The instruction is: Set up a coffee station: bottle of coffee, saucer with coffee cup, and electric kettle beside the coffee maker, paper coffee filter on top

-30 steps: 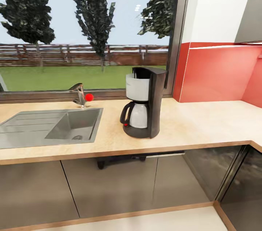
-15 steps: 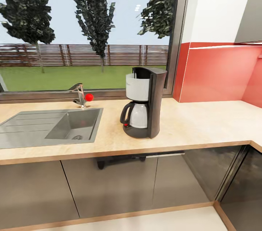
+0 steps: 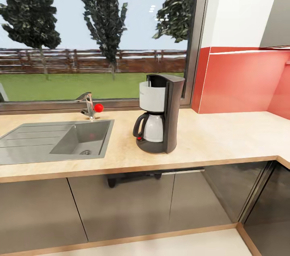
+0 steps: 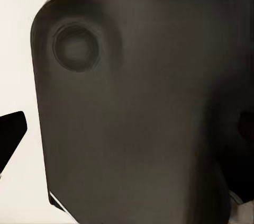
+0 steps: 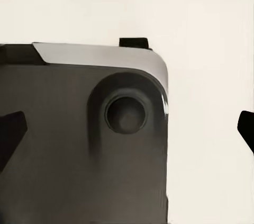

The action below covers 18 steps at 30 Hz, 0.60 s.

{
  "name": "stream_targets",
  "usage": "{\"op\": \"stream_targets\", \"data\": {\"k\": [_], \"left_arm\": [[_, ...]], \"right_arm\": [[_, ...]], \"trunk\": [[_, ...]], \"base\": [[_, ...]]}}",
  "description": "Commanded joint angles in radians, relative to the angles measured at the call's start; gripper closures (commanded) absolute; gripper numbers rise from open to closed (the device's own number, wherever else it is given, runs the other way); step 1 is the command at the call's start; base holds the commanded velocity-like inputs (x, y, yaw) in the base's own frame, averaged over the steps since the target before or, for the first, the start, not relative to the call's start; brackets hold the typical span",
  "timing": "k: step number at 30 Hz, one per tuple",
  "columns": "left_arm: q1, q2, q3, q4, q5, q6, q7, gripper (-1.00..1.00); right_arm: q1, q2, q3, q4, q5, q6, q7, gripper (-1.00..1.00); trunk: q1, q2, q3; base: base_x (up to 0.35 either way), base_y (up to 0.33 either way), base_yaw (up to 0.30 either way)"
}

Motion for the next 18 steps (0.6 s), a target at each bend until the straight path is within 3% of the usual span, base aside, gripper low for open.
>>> {"op": "stream_targets", "data": {"k": [1,5,7,13,18], "left_arm": [[0.001,0.000,0.001,-0.003,0.000,-0.011,0.000,-1.00],[0.001,0.004,0.003,-0.009,0.000,-0.084,0.000,-1.00],[0.001,0.018,0.003,-0.035,0.000,-0.103,0.000,-1.00],[0.001,0.080,0.004,-0.175,0.000,-0.113,0.002,-1.00],[0.001,0.094,0.005,-0.259,-0.001,-0.112,0.003,-1.00]], "right_arm": [[-0.002,-0.001,-0.001,-0.001,0.000,-0.004,0.000,-1.00],[-0.004,-0.006,0.000,-0.061,0.003,-0.005,0.000,-1.00],[-0.005,-0.021,-0.001,-0.091,0.003,-0.005,0.000,-1.00],[-0.009,-0.037,-0.001,-0.223,0.004,-0.005,-0.001,-1.00],[-0.009,-0.047,-0.001,-0.338,0.003,-0.003,0.000,-1.00]], "trunk": [[0.000,0.000,-0.001],[0.000,0.000,-0.001],[0.000,0.000,-0.001],[0.000,0.000,-0.001],[0.000,0.000,-0.001]], "base": [[0.000,0.000,0.000],[0.000,0.000,0.000],[0.000,0.000,0.000],[0.000,0.000,0.000],[0.000,0.000,0.000]]}}
